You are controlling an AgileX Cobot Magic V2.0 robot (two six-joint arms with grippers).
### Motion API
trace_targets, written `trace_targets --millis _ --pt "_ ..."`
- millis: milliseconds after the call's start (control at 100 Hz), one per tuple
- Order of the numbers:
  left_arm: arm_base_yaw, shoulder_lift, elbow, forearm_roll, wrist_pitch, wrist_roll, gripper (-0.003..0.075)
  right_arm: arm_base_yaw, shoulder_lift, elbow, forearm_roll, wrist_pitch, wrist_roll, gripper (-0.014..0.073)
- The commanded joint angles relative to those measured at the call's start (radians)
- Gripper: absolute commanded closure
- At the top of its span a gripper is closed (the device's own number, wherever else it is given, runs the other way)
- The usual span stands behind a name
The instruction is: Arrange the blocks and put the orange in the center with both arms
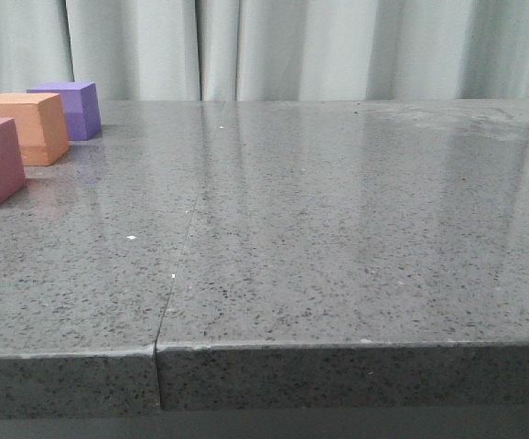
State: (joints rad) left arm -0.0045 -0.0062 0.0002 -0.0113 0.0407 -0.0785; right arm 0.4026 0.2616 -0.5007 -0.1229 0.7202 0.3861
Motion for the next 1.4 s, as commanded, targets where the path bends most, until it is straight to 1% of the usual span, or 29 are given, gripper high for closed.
trace_targets --millis 0,580,670,740,890,960,1060,1130,1310,1390 --pt "0.002 -0.028 0.04 -0.007 -0.084 0.002 0.0741 -0.008 0.01 -0.024 -0.017 -0.075 -0.005 0.0537" --pt "0.002 -0.028 0.04 -0.007 -0.084 0.002 0.0741 -0.008 0.009 -0.024 -0.018 -0.076 -0.005 0.0537" --pt "0.002 -0.028 0.04 -0.007 -0.084 0.002 0.0741 -0.03 0.009 -0.013 -0.018 -0.097 -0.014 0.0537" --pt "0.002 -0.028 0.04 -0.007 -0.084 0.002 0.0741 -0.067 0.009 0.018 -0.017 -0.167 -0.032 0.0537" --pt "0.002 -0.028 0.04 -0.007 -0.084 0.002 0.0741 -0.182 0.007 0.114 0.012 -0.409 -0.084 0.0537" --pt "0.002 -0.028 0.04 -0.007 -0.084 0.002 0.0741 -0.228 0.001 0.159 0.053 -0.499 -0.14 0.0537" --pt "0.002 -0.028 0.04 -0.007 -0.084 0.002 0.0741 -0.28 -0.024 0.227 0.123 -0.6 -0.268 0.0537" --pt "0.002 -0.028 0.04 -0.007 -0.084 0.002 0.0741 -0.311 -0.05 0.277 0.159 -0.664 -0.32 0.0537" --pt "0.002 -0.028 0.04 -0.007 -0.084 0.002 0.0741 -0.37 -0.152 0.408 0.165 -0.792 -0.325 0.0537" --pt "0.002 -0.028 0.04 -0.007 -0.084 0.002 0.0741 -0.387 -0.204 0.469 0.158 -0.814 -0.291 0.0537"
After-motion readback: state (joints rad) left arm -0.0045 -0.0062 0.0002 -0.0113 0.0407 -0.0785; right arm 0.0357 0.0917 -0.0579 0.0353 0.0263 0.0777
